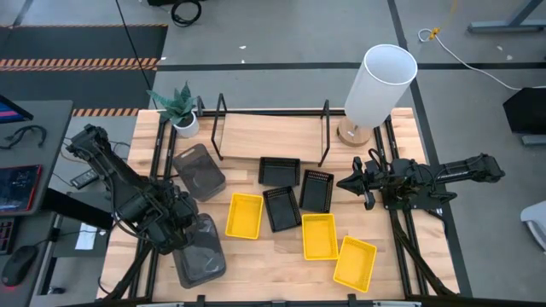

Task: Stack baskets on shelf by color
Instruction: Stack the right black bin on top of the left black bin, then stack the black bin on top of the top black bin

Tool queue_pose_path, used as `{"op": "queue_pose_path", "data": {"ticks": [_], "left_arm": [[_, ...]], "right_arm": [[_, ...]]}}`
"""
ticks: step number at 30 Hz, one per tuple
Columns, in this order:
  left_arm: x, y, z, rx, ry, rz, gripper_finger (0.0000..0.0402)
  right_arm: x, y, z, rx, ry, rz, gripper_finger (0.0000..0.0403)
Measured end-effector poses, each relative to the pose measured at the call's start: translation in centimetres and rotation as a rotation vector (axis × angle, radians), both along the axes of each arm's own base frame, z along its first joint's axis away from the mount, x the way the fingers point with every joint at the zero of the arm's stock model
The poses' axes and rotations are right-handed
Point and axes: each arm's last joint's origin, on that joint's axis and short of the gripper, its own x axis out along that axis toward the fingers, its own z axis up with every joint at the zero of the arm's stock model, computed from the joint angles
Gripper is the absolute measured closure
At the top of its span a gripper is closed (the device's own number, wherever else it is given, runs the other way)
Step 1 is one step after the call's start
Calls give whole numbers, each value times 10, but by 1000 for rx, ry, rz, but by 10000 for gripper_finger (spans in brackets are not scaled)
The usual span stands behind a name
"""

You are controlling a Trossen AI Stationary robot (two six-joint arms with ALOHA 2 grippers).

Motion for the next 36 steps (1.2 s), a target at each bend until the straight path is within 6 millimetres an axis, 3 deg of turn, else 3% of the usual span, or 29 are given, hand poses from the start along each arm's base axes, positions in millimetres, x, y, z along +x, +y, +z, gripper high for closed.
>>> {"op": "queue_pose_path", "data": {"ticks": [4,12,23,32,36], "left_arm": [[0,0,-1,1,-1,1,391],[-2,-4,-42,-54,36,-12,391],[-5,-1,-64,-105,35,103,384],[-4,1,-63,-192,140,119,278],[7,-3,-42,-291,116,132,241]], "right_arm": [[0,0,0,0,0,0,378],[0,0,0,0,0,0,378],[0,0,0,0,-1,0,378],[0,0,0,0,0,0,378],[0,0,0,0,0,0,378]]}}
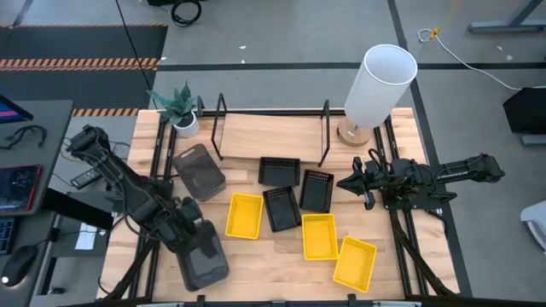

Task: Stack baskets on shelf by color
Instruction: Stack the black bin on top of the top black bin

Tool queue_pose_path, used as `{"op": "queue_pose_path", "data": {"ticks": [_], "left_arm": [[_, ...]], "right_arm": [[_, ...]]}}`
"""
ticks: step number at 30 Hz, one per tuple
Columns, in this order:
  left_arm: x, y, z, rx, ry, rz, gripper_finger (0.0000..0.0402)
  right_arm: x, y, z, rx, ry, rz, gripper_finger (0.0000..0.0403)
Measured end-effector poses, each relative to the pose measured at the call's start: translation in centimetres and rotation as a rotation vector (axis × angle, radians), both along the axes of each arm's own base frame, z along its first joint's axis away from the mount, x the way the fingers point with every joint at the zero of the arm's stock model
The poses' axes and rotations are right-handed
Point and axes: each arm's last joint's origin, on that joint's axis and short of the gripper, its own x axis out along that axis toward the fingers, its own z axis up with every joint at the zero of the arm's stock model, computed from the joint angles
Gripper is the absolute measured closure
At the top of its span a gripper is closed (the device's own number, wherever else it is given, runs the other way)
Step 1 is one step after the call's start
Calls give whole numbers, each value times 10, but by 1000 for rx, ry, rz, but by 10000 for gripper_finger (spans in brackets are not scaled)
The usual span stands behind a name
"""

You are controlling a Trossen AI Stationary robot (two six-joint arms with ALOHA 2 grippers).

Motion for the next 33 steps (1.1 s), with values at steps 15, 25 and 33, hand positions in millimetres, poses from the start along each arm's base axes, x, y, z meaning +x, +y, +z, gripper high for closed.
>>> {"op": "queue_pose_path", "data": {"ticks": [15,25,33], "left_arm": [[22,-12,33,-231,-97,28,266],[50,-74,22,-548,-201,-168,268],[49,-75,-23,-317,40,-131,270]], "right_arm": [[0,0,0,0,0,0,378],[0,0,0,0,0,0,378],[0,0,0,0,-1,0,378]]}}
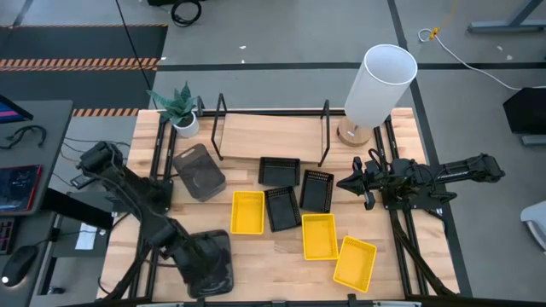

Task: Stack baskets on shelf by color
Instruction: Stack the black bin on top of the top black bin

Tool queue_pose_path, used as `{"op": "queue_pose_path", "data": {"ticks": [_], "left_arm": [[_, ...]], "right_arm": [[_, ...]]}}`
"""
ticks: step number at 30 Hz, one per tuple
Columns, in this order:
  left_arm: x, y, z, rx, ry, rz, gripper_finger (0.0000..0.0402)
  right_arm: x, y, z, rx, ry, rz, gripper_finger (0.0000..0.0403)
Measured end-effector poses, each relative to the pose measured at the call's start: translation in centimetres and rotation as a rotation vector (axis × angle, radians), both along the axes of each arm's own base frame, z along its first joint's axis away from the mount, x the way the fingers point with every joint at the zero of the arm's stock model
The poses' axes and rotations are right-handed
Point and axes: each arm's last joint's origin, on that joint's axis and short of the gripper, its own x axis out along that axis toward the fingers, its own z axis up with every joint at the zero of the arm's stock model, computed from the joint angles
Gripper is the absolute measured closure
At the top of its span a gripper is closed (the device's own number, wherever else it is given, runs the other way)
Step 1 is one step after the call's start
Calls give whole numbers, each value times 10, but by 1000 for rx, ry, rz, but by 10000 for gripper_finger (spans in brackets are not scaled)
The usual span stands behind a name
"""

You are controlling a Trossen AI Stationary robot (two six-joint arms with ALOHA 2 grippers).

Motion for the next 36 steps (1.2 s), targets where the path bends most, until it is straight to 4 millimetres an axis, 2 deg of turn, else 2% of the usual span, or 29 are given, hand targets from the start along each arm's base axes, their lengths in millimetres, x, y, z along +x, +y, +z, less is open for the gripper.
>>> {"op": "queue_pose_path", "data": {"ticks": [4,12,16,19,21,28,32,36], "left_arm": [[-2,17,-9,197,51,20,275],[-5,55,-13,556,126,105,285],[-2,71,-12,672,142,114,285],[5,78,-10,633,155,93,285],[7,74,2,580,103,52,285],[-1,40,68,341,-213,-121,285],[-15,18,72,267,-259,-143,285],[-24,2,58,230,-234,-115,261]], "right_arm": [[0,0,0,0,0,0,378],[0,0,0,0,1,0,378],[0,0,0,0,0,0,378],[0,0,0,0,1,0,378],[0,0,0,0,0,0,378],[0,0,0,0,0,0,378],[0,0,0,0,0,0,378],[0,0,0,0,0,0,378]]}}
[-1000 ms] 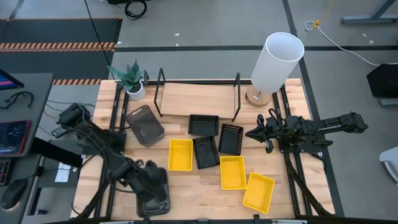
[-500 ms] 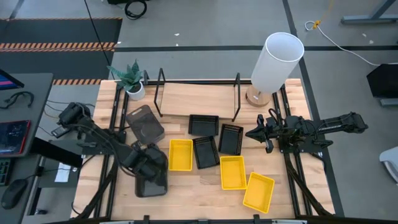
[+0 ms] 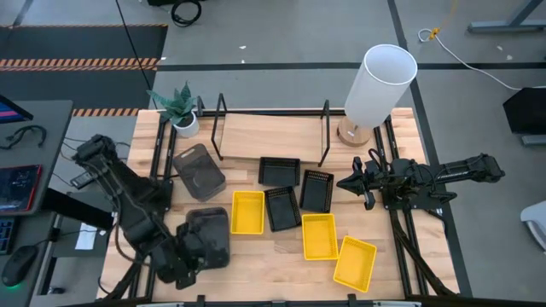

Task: Stack baskets on shelf by color
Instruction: Stack the black bin on top of the top black bin

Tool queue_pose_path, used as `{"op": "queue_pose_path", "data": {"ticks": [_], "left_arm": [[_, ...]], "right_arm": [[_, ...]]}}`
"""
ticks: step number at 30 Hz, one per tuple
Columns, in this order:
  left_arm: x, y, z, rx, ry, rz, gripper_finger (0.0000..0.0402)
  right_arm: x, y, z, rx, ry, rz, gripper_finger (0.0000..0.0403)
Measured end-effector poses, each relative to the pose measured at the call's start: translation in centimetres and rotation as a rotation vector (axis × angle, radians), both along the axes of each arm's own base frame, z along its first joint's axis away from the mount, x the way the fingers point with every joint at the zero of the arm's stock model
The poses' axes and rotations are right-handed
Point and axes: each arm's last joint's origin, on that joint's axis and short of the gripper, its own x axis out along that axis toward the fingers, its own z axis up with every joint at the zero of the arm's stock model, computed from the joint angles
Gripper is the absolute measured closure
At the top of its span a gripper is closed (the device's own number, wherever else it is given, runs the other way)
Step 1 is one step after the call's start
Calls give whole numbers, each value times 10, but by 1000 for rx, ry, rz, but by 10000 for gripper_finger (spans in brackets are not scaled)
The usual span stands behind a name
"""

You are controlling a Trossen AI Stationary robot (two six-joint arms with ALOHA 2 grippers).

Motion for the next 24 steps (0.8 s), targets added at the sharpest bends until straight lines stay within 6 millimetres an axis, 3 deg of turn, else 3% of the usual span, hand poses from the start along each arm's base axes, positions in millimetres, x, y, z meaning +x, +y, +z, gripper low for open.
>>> {"op": "queue_pose_path", "data": {"ticks": [8,12,16,24], "left_arm": [[12,-21,-17,-42,-14,-27,163],[16,-27,-34,0,50,-46,137],[20,-32,-52,49,109,-59,140],[25,-38,-81,147,183,-78,194]], "right_arm": [[0,0,0,0,0,0,378],[0,0,0,0,0,0,378],[0,0,0,0,0,1,378],[0,0,0,0,0,0,378]]}}
